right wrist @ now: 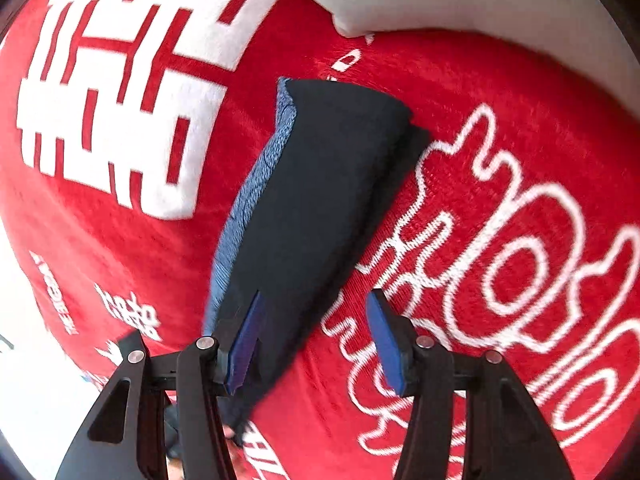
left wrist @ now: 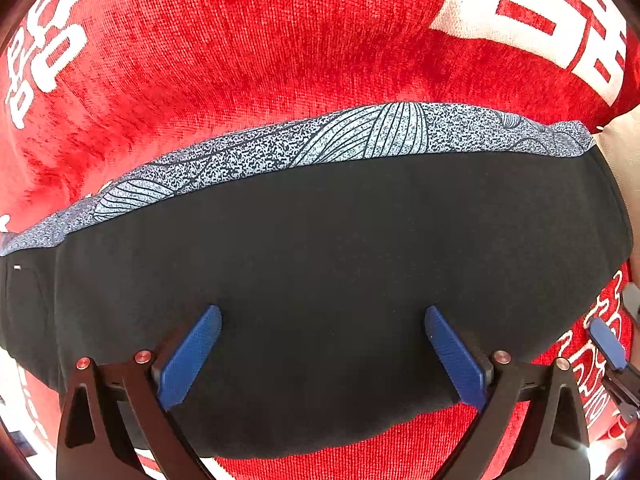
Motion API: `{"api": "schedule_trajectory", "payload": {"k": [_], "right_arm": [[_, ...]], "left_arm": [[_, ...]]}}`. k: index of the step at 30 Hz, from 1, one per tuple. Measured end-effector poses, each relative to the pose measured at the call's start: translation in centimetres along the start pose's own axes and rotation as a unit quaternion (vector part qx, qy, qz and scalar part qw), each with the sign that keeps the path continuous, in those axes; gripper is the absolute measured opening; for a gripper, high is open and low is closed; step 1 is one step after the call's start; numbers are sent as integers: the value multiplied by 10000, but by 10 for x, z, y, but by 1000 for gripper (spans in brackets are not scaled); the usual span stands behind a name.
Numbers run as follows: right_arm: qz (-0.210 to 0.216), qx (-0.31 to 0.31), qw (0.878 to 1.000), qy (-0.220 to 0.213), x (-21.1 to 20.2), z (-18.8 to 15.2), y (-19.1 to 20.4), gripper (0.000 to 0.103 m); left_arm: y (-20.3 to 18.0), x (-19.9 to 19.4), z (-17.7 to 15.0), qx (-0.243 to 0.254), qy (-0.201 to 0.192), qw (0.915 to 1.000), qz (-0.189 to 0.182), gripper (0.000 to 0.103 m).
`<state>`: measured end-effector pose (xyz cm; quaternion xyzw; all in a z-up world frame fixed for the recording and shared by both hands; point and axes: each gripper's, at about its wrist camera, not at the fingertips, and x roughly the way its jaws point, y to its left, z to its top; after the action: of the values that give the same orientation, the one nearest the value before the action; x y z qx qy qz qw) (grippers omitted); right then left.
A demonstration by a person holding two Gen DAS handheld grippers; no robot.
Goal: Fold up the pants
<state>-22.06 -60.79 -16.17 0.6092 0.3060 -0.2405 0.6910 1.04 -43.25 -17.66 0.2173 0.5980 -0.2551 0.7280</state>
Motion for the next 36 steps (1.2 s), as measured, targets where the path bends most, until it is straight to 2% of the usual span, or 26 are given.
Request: {"api": "schedule_trajectory", "payload": {"k": [13,15,19,21,22,23,25,27,28,32,36], "right_arm": [[603,144,9971,-448,16,24,2,57],[658,117,9967,-453,21,28,6,58],[833,273,9957,-289,36,38,12,58],[788,368,9961,-166,40,42,13,53],[662,393,9970,-61,44,43,13,41],[461,372,9982,43,46,44,12,25],[433,351,9984,117,49,45,8,16],[495,314,9981,176,47,45,8,14],[507,235,9983,163,44,45,12,14],[525,-288,9982,89,32,42,43,13],[484,-860,9951,67,18,34,79,13]], "left_arm": [[-2,-8,12,47,74,9998,185,100],[-1,-18,22,46,-33,9998,195,94],[2,-33,56,62,-500,9983,305,93],[3,-23,74,-20,-516,9977,440,87],[4,-14,82,-87,-484,9976,488,82],[4,-2,88,-138,-412,9976,536,79],[2,20,90,-125,-291,9978,584,79],[-5,21,84,23,-709,9950,708,79],[-7,20,82,111,-769,9940,766,79],[1,2,75,-8,-633,9963,577,79],[3,-22,35,146,-600,9971,443,79]]}}
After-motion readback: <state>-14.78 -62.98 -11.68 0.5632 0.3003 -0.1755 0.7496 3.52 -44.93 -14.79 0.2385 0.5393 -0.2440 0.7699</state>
